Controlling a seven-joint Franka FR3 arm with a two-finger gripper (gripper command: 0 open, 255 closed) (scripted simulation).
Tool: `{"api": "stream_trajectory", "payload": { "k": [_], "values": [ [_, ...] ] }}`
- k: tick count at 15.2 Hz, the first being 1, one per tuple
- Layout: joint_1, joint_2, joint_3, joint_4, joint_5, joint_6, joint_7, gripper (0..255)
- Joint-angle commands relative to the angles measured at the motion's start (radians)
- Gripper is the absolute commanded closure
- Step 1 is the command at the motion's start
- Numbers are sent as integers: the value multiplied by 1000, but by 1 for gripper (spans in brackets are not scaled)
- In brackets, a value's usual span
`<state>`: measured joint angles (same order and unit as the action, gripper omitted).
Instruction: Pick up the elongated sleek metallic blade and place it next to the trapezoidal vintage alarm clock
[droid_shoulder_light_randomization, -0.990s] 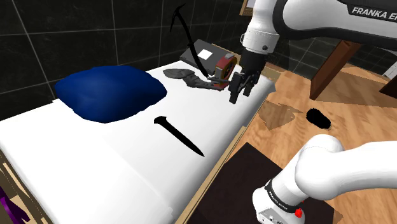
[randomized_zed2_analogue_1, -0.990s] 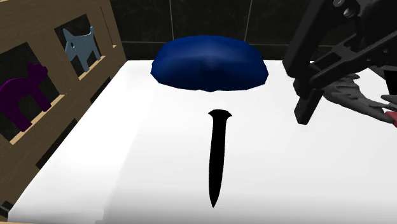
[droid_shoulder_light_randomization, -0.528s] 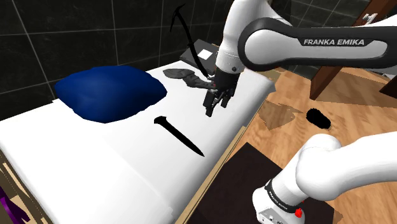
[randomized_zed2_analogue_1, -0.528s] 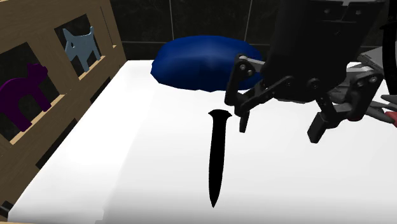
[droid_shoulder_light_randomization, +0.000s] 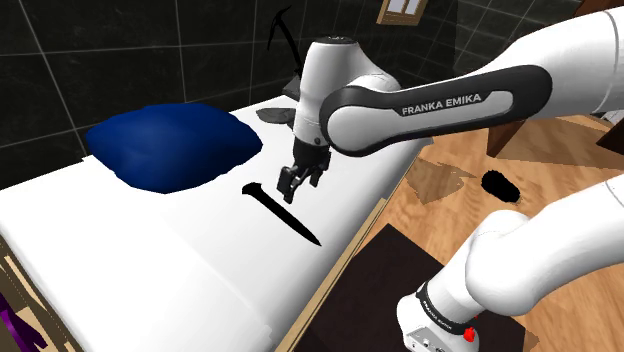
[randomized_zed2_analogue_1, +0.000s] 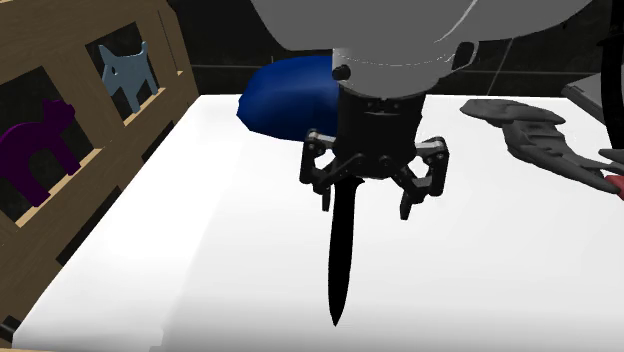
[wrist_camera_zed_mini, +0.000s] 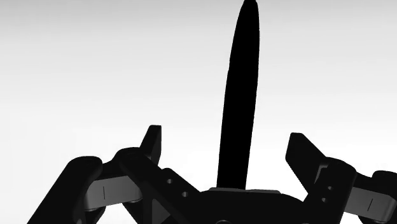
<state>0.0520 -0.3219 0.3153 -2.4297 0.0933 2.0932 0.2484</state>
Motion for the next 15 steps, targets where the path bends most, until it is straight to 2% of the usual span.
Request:
{"api": "stream_trajectory", "payload": {
  "k": [1, 3, 11, 15],
  "values": [
    [-3, 73, 24, 18, -26, 64, 27, 0],
    [-5, 148, 49, 42, -60, 121, 65, 0],
    [-9, 223, 57, -2, -94, 236, 92, 0],
    [-9, 223, 57, -2, -94, 236, 92, 0]
  ]
}}
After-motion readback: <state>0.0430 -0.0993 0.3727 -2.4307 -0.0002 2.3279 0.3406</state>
